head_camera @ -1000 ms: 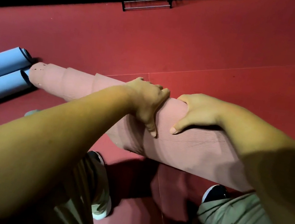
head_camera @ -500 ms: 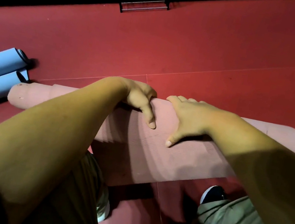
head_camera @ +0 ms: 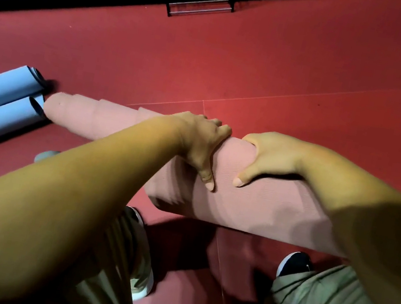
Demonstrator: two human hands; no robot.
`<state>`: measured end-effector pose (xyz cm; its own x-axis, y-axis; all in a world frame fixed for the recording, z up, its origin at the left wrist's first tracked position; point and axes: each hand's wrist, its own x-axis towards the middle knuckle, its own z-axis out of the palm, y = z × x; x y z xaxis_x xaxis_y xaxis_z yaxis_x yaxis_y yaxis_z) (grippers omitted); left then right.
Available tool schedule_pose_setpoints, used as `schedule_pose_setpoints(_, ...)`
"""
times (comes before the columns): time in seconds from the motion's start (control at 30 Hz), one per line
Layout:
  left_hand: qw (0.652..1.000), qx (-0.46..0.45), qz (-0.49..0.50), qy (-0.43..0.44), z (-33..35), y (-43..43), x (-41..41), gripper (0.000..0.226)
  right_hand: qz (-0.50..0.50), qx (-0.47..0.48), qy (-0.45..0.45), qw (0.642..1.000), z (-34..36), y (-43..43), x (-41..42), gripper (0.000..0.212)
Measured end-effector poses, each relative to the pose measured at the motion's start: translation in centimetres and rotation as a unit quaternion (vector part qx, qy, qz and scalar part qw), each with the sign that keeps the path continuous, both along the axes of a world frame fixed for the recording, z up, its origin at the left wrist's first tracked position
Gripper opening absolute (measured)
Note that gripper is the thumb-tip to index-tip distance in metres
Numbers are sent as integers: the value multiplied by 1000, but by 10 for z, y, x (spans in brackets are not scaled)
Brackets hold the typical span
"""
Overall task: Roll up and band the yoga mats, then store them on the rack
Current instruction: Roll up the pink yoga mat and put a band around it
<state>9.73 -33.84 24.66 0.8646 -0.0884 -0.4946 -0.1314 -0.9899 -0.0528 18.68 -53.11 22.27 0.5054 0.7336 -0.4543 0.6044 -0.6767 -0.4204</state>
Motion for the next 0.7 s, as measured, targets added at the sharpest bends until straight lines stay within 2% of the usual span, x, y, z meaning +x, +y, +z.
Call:
schedule_pose_setpoints(0.13, 1000, -4, 13, -23, -2, -1, -4, 119, -10, -1, 42, 999, -1, -3, 1, 74)
schedule_pose_setpoints(0.37, 991, -95, 86, 28, 2, 8, 1, 100, 3, -19, 64, 998, 7, 2, -4, 84)
schedule_pose_setpoints(0.43, 985, -129, 105, 49, 2, 16, 6, 92, 20, -30, 42, 998, 10, 4, -7, 96)
schedule_pose_setpoints(0.57, 968, -180, 146, 99, 3, 30, 12, 78, 57, -53, -26, 997, 9, 8, -17, 138)
schedule_pose_setpoints(0.6, 965, -186, 152, 107, 3, 31, 13, 77, 57, -53, -41, 996, 8, 9, -18, 139)
schedule_pose_setpoints(0.7, 965, -184, 152, 112, 1, 28, 16, 72, 53, -46, -75, 995, 4, 8, -17, 114)
